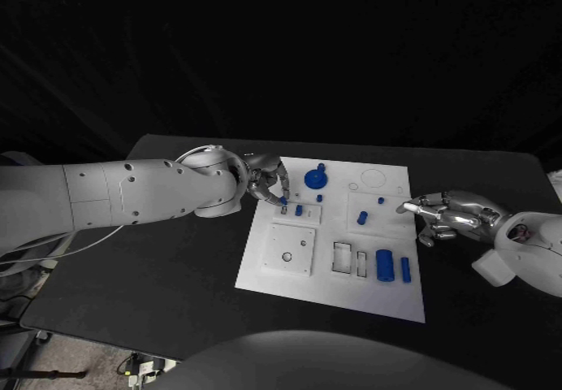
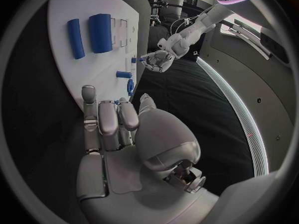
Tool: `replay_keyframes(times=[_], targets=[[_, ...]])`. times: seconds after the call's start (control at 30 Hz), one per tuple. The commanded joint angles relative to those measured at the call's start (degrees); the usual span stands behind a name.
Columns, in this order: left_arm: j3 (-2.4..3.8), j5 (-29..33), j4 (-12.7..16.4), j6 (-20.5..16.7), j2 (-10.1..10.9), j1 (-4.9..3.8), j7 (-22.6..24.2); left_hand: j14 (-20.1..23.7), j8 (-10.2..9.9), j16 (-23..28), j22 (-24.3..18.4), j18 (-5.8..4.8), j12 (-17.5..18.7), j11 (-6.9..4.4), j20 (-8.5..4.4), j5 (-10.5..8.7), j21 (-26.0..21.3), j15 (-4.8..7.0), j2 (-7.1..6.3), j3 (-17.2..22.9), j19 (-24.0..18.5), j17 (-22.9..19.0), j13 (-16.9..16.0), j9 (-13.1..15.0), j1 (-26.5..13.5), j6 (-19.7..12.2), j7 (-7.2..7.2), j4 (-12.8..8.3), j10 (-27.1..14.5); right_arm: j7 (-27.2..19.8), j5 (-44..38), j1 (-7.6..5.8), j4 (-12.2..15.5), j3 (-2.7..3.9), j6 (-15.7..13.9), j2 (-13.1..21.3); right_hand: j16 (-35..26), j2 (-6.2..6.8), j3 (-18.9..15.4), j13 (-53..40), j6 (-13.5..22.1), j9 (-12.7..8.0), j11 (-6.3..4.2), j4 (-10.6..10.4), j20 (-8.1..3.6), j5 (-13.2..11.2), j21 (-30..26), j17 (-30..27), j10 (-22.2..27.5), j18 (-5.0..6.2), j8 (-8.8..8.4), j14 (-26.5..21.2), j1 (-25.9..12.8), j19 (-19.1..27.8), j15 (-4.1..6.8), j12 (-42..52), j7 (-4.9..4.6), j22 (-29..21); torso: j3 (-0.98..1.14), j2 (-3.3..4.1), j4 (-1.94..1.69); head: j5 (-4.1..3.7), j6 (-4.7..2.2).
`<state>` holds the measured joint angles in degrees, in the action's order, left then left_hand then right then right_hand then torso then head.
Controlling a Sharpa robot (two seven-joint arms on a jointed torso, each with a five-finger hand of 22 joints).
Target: Assemble the parts on the task board
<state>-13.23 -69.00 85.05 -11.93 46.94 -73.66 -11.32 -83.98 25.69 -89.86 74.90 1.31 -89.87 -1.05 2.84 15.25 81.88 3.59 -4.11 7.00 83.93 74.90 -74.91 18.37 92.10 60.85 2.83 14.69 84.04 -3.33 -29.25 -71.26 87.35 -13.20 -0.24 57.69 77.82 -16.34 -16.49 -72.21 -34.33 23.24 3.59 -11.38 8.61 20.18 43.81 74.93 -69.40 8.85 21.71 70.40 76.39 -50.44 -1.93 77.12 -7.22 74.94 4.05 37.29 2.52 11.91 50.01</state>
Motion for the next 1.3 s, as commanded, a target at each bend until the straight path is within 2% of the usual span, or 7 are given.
replay_keyframes(times=[0.03,0.3,0.7,1.03,1.3], targets=[[0.01,-0.7,-0.5,-0.6,-0.5,0.0,0.6,-6.0,-0.1,-0.1,12.4,0.7,-0.1,-0.31,-0.46,-0.45,-0.4,0.52,-0.43,0.1,1.5,15.1,-15.1,0.0,0.2,-0.6,0.02,0.6,6.0,-0.4,0.0,0.06,0.1,-0.01,1.0,0.0,-0.2,0.21,0.4,0.0,-0.5,-0.1,0.02,-0.1,-0.07,0.2,-0.2,0.1,0.3,0.37,-0.25,-0.4,0.6,0.5,0.0,-0.2,-0.07,2.7,0.0,0.04,-0.02,0.0,-0.01],[0.01,-0.7,-1.9,0.3,-1.3,0.02,0.3,-6.0,-0.5,-0.1,12.4,0.74,-0.1,-0.19,-0.42,-1.21,-0.6,0.44,-0.37,0.2,1.4,15.1,-15.1,-0.1,0.4,-1.1,0.17,0.9,6.0,-0.4,0.0,0.07,0.2,-0.01,0.9,0.1,-0.2,0.22,0.4,0.0,-0.5,-0.1,0.02,0.0,-0.07,0.2,-0.2,0.1,0.3,0.37,-0.25,-0.3,0.6,0.5,0.0,-0.2,-0.07,2.7,-0.01,0.03,-0.04,0.02,-0.01],[0.0,-0.7,-3.2,0.6,-2.2,0.12,0.7,-6.0,-0.5,-0.1,12.3,0.76,-0.1,-0.15,-0.4,-1.37,-0.7,0.41,-0.34,0.3,1.3,15.1,-15.1,-0.2,0.5,-1.2,0.21,0.9,6.0,-0.7,0.0,0.08,0.4,-0.01,0.7,0.1,-0.2,0.31,0.6,0.0,-0.5,-0.2,0.0,0.3,-0.07,0.3,-0.1,0.1,0.2,0.36,-0.32,-0.3,1.0,0.5,0.0,-0.2,-0.03,2.7,-0.01,0.03,-0.01,0.18,-0.01],[0.0,-0.7,-3.5,0.9,-2.5,0.6,0.8,-6.0,-0.6,-0.1,12.3,0.77,-0.1,-0.13,-0.39,-1.44,-0.8,0.39,-0.34,0.3,1.3,15.1,-15.1,-0.2,0.5,-1.2,0.24,0.9,6.0,-0.7,0.0,0.08,0.4,-0.01,0.6,0.2,-0.2,0.31,0.6,0.0,-0.5,-0.2,0.0,0.3,-0.07,0.3,-0.1,0.1,0.2,0.36,-0.32,-0.3,1.0,0.5,0.0,-0.2,-0.03,2.7,0.0,-0.01,-0.02,0.2,-0.01],[0.0,-0.7,-3.2,0.7,-2.4,1.1,0.5,-6.0,-0.6,-0.1,12.3,0.79,-0.1,-0.14,-0.33,-2.22,-0.9,0.34,-0.61,0.1,1.2,15.1,-15.1,-0.2,0.4,-0.9,0.14,1.2,6.0,-0.8,0.0,0.08,0.3,-0.01,0.6,0.2,-0.1,0.33,0.7,0.1,-0.5,-0.2,0.0,0.3,-0.07,0.4,-0.2,0.1,0.3,0.36,-0.33,-0.3,1.1,0.5,0.01,-0.2,-0.04,2.7,0.01,-0.02,-0.02,0.17,-0.01]])
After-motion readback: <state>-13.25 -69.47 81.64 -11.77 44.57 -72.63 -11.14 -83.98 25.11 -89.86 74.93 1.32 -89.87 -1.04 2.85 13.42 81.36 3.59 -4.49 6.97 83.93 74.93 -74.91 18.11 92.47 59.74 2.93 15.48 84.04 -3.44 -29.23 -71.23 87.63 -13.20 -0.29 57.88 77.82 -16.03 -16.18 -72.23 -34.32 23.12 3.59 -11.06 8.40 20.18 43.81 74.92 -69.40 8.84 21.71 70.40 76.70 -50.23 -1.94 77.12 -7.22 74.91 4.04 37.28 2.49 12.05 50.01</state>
